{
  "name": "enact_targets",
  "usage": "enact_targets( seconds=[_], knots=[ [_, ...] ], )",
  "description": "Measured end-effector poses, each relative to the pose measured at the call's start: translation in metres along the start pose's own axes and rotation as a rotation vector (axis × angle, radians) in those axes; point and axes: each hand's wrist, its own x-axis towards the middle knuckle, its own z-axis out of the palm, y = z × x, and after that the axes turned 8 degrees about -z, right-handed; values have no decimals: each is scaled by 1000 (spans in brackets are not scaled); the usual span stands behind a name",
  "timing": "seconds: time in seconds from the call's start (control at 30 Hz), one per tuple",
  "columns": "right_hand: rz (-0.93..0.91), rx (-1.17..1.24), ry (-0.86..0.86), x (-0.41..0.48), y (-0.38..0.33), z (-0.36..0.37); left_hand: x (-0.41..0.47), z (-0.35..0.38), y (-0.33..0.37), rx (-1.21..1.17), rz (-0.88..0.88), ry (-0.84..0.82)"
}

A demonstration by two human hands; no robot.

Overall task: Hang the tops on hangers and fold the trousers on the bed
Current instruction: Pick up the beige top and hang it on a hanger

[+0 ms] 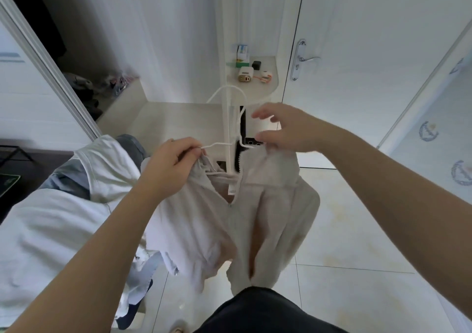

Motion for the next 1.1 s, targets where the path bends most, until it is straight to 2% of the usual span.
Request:
enact_targets(
  seconds=[0.13,0.3,0.37,0.43,0.5,0.57,0.6,0.67,0.73,0.8,0.87,0.97,1.03,1.1],
  knots=[
    [-86,258,-96,-26,9,22,-4,-6,-8,-12,-74,7],
    [-133,304,165,-26,3,64,-2,1,3,50,-13,-15],
    [-97,308,194,-28,3,67,-2,2,5,61,-8,26],
    [-67,278,169,-32,5,67,-3,1,7,27,-66,125],
    [-50,182,90,-37,7,71,-2,-1,12,-21,-98,310],
    [-36,90,32,-40,5,77,2,-6,22,-86,-36,459],
    [-37,86,50,-41,2,79,7,-8,26,-138,3,468],
    [-36,213,167,-40,-5,81,19,-11,31,-241,-15,340],
    [-16,439,259,-37,-12,77,24,-11,29,-234,-96,146],
    [-11,563,285,-34,-18,70,19,-7,22,-68,-61,0],
    [-27,564,270,-34,-21,65,15,1,14,97,5,-77],
    [-31,560,223,-33,-21,60,22,7,8,197,56,6],
    [-33,565,186,-34,-17,55,27,9,9,182,75,71],
    [-62,448,162,-37,-6,43,34,6,10,143,78,149]
  ],
)
